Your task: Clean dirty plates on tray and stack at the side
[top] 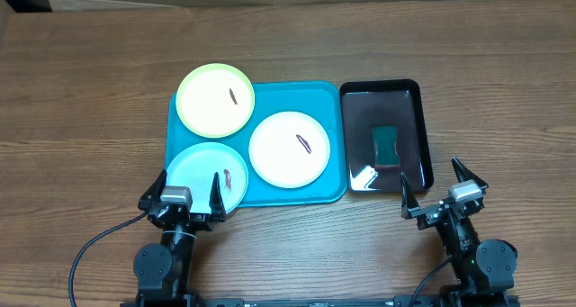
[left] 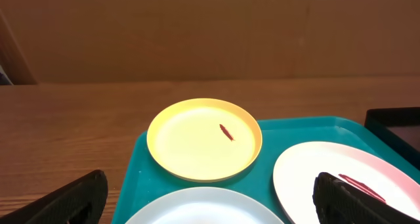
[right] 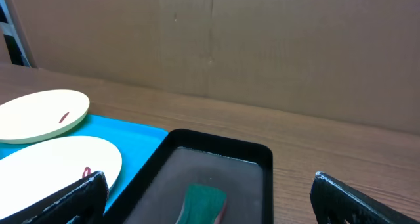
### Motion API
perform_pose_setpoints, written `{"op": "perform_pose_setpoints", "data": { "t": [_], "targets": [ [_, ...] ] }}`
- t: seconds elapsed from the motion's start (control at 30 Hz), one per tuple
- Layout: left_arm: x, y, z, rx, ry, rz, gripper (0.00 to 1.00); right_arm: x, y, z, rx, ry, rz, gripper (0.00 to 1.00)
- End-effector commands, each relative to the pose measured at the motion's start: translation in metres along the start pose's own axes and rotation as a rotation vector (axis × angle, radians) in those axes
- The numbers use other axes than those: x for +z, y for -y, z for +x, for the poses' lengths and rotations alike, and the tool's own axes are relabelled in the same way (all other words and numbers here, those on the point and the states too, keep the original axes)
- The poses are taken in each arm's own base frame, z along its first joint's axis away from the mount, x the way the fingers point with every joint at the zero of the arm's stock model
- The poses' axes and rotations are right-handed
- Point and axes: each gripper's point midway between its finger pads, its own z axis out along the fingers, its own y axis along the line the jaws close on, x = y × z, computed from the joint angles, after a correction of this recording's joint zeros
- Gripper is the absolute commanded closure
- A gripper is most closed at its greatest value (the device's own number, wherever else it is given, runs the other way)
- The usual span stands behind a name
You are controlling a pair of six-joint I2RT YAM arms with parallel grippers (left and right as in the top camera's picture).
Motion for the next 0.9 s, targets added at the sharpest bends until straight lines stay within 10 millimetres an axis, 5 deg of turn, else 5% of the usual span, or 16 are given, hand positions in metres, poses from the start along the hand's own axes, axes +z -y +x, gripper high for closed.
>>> {"op": "perform_pose_setpoints", "data": {
  "t": [0.0, 0.63, 0.87],
  "targets": [
    [0.0, -0.004, 0.0, 0.019, 0.005, -0.019, 0.0, 0.0, 0.001, 0.002, -0.005, 0.004, 0.006, 0.0],
    [-0.001, -0.003, -0.007, 0.019, 0.035, -0.014, 0.0, 0.0, 0.001, 0.002, -0.005, 0.004, 0.006, 0.0],
    [-0.003, 0.032, -0.006, -0.046, 0.015, 0.189, 0.0, 0.0, 0.001, 0.002, -0.005, 0.004, 0.006, 0.0]
  ]
}}
